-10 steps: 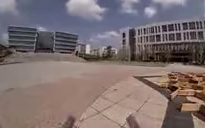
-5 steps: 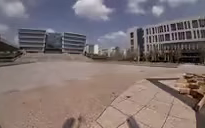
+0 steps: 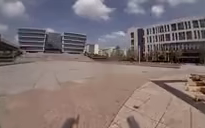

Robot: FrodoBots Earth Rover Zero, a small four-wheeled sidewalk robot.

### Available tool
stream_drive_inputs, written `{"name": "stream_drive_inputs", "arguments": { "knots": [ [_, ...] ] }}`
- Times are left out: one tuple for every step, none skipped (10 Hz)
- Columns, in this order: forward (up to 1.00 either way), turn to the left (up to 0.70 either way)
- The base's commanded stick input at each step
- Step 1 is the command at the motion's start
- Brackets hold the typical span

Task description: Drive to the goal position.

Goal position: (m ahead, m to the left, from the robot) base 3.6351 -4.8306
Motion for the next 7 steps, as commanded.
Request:
{"name": "stream_drive_inputs", "arguments": {
  "knots": [
    [0.70,-0.31],
    [0.70,-0.31],
    [0.70,-0.31],
    [0.70,-0.31],
    [0.70,-0.31],
    [0.70,-0.31],
    [0.70,-0.31]
  ]
}}
